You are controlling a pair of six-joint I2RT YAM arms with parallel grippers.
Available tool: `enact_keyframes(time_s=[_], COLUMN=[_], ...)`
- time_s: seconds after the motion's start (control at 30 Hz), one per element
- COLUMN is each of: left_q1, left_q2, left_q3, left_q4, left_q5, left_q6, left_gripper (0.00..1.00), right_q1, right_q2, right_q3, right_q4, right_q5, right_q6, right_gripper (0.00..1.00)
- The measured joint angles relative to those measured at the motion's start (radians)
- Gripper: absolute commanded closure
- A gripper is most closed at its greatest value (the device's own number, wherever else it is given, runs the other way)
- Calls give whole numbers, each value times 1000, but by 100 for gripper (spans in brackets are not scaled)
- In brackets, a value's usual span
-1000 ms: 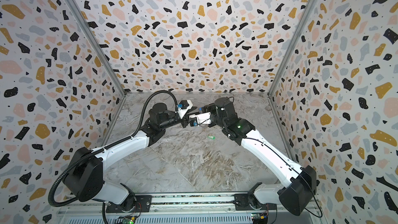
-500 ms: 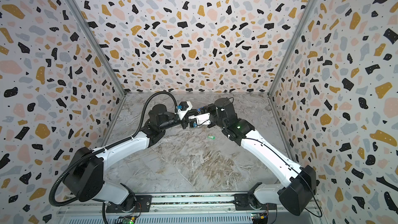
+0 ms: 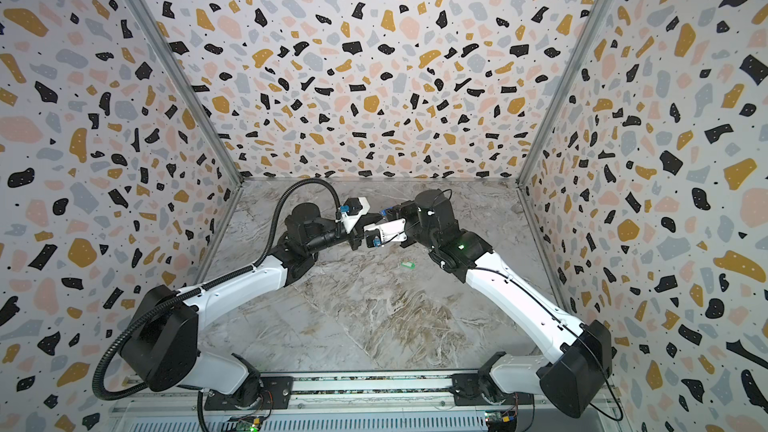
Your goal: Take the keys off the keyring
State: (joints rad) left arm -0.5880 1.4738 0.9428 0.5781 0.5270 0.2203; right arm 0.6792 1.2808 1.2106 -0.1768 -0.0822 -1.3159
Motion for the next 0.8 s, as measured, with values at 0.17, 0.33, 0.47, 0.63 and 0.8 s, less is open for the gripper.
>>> enact_keyframes(time_s=[0.17,0.33,0.47,0.63,0.8], left_q1=[0,0,0,9,27], left_q2=[-6,-8,-12,-24,-25], left_q3=[-5,-10,-10,-10,-10], left_q4=[2,3,-2,-32,-47], left_q5=[0,6,14,5,-9], left_q6=[0,0,0,-3,-34], left_gripper=[100,100,100,100,100], right_q1=[-7,-20,-33,-41,-42], right_q2=[-2,-5,-8,-11,-23], right_q3=[-8,-16,-20,-29,-62], right_q4=[17,21,27,34,63], right_q5=[2,-1,-8,-10,-8], right_q6=[0,1,2,10,11], right_gripper=[100,100,100,100,100])
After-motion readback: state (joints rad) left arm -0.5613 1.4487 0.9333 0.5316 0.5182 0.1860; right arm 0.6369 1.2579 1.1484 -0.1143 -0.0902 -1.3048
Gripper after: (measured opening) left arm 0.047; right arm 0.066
